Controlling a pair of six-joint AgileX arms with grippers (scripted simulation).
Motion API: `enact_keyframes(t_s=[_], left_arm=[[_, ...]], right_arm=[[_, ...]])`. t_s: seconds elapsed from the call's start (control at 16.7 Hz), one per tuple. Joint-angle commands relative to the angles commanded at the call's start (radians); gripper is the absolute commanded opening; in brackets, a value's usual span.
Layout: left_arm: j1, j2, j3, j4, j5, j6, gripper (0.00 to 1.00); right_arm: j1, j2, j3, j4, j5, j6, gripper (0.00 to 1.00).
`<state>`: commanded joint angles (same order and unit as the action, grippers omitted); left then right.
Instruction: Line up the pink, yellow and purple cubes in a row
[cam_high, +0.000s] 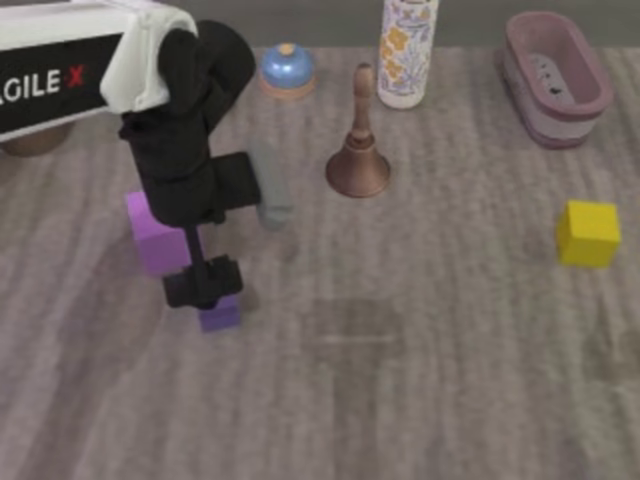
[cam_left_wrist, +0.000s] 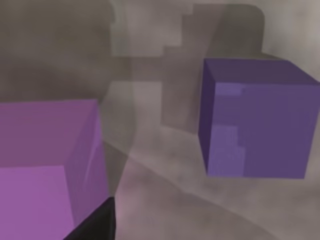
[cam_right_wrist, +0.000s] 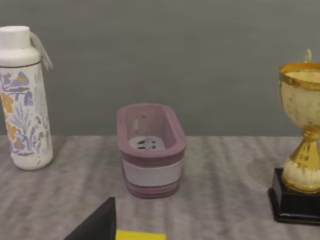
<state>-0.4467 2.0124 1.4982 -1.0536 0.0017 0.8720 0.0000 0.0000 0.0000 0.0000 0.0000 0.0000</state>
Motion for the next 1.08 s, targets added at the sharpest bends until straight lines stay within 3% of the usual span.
enact_keyframes(t_s=[0.42,0.84,1.08], left_arm=[[0.002,0.011,-0.008,0.015,0.000,0.004,1.00],[0.000,0.131,-0.146,0.282,0.001,0.006,1.00],[0.000,0.149,-0.162,0.308,0.001,0.007,1.00]], right_arm=[[0.000,0.000,0.000,0.000,0.000,0.000,1.00],[0.000,0.000,0.000,0.000,0.000,0.000,1.00],[0.000,0.000,0.000,0.000,0.000,0.000,1.00]])
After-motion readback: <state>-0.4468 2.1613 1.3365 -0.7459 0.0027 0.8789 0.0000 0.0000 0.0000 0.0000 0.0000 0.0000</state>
